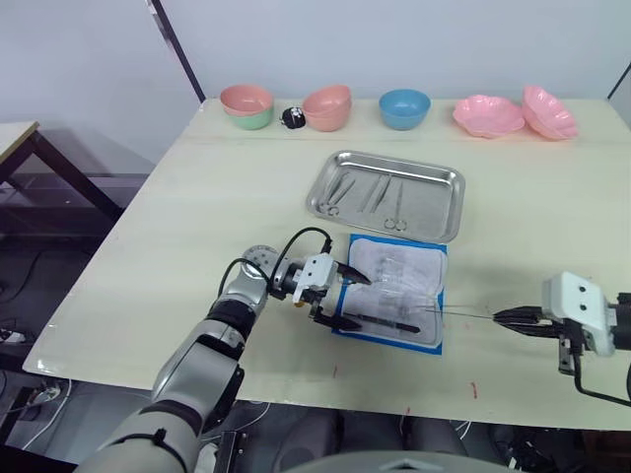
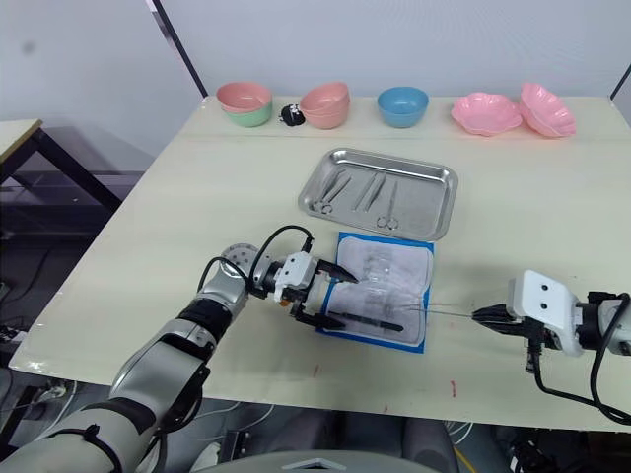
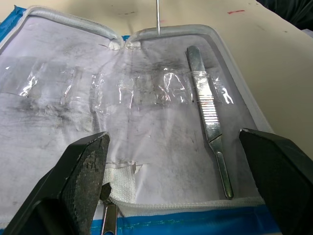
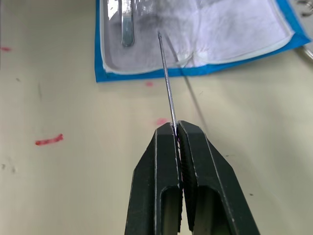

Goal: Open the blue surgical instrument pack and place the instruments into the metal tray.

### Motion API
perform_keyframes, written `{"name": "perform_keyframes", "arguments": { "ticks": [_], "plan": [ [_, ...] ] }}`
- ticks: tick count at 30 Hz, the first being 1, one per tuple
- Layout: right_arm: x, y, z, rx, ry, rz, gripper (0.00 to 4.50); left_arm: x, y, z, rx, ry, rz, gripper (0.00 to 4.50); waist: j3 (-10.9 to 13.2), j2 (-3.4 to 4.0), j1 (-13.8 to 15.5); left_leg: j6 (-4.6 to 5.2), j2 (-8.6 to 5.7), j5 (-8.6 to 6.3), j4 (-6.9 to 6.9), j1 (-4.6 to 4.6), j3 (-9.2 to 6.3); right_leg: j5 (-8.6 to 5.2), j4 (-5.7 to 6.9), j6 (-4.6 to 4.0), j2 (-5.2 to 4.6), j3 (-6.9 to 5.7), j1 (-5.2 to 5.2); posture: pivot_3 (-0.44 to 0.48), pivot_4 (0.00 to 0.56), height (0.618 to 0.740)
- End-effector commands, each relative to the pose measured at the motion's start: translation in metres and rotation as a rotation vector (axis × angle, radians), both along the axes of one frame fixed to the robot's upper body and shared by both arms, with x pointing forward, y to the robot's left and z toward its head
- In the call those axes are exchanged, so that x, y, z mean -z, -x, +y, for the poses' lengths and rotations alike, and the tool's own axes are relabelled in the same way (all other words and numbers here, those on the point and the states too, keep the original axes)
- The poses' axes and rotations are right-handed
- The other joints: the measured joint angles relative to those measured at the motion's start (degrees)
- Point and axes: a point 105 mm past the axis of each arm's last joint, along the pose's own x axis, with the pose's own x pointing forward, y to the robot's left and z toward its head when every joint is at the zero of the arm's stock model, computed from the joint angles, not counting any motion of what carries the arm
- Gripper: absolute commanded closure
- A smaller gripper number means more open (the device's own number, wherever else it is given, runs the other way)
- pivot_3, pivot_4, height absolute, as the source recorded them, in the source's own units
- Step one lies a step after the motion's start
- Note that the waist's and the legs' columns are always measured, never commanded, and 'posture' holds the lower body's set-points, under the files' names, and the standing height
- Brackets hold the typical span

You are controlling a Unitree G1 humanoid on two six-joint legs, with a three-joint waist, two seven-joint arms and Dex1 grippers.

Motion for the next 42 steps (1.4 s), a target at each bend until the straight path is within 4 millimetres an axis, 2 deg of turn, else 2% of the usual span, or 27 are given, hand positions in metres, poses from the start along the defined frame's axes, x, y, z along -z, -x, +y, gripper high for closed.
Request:
{"name": "perform_keyframes", "arguments": {
  "ticks": [1, 9, 14, 17, 24, 30, 35, 42],
  "plan": [
    [-0.02, -0.008, 0.005, 0.046, -0.106, -0.052, 4.48, 0.069, 0.049, 0.018, 0.073, -0.217, 0.272, 0.0, 0.0, 0.0, 0.02, 0.0, 0.0, 0.0, 0.0, 0.0, -0.02, 0.0, 0.0, 0.0, 0.0, -0.01, 0.0, 0.0, 0.15, 0.74],
    [-0.029, -0.037, 0.03, 0.196, -0.314, -0.072, 4.48, 0.07, 0.05, 0.02, 0.072, -0.219, 0.275, 0.0, 0.0, 0.0, 0.08, 0.0, 0.0, 0.0, 0.0, 0.0, -0.03, 0.02, 0.0, -0.03, 0.0, 0.01, 0.0, 0.0, 0.15, 0.74],
    [-0.034, -0.066, 0.046, 0.33, -0.413, -0.063, 4.48, 0.069, 0.049, 0.02, 0.068, -0.218, 0.274, 0.0, -0.01, -0.01, 0.13, 0.0, 0.0, 0.0, 0.0, 0.0, -0.08, 0.05, 0.02, -0.09, 0.0, 0.05, -0.03, 0.0, 0.15, 0.74],
    [-0.039, -0.095, 0.054, 0.458, -0.476, -0.084, 4.48, 0.069, 0.049, 0.019, 0.067, -0.218, 0.274, 0.0, -0.05, -0.01, -0.06, 0.0, 0.0, 0.0, -0.01, 0.03, -0.18, 0.13, 0.02, -0.23, 0.0, 0.09, -0.03, 0.0, 0.15, 0.74],
    [-0.036, -0.132, 0.081, 0.614, -0.512, -0.09, 4.48, 0.069, 0.049, 0.018, 0.065, -0.21, 0.275, 0.0, -0.1, 0.07, 0.06, 0.01, -0.05, 0.01, -0.02, 0.02, -0.46, 0.16, 0.09, -0.3, 0.0, 0.02, -0.06, 0.0, 0.15, 0.74],
    [-0.023, -0.157, 0.09, 0.79, -0.513, -0.073, 4.48, 0.068, 0.047, 0.019, 0.059, -0.212, 0.272, 0.0, -0.17, 0.18, -0.25, 0.01, -0.07, 0.02, -0.01, 0.07, -0.48, 0.17, 0.17, -0.31, 0.01, 0.03, -0.06, 0.0, 0.15, 0.74],
    [-0.018, -0.173, 0.097, 0.869, -0.482, -0.081, 4.48, 0.068, 0.046, 0.018, 0.056, -0.208, 0.272, 0.0, -0.23, 0.27, -0.46, 0.02, -0.1, 0.02, 0.0, 0.08, -0.51, 0.17, 0.2, -0.32, 0.01, 0.03, -0.07, 0.0, 0.15, 0.74],
    [0.001, -0.191, 0.111, 0.942, -0.401, -0.092, 4.48, 0.067, 0.044, 0.018, 0.047, -0.2, 0.272, 0.0, -0.4, 0.47, -1.34, 0.02, -0.12, 0.04, 0.02, 0.11, -0.56, 0.18, 0.27, -0.32, 0.02, 0.02, -0.06, 0.0, 0.15, 0.74]
  ]
}}
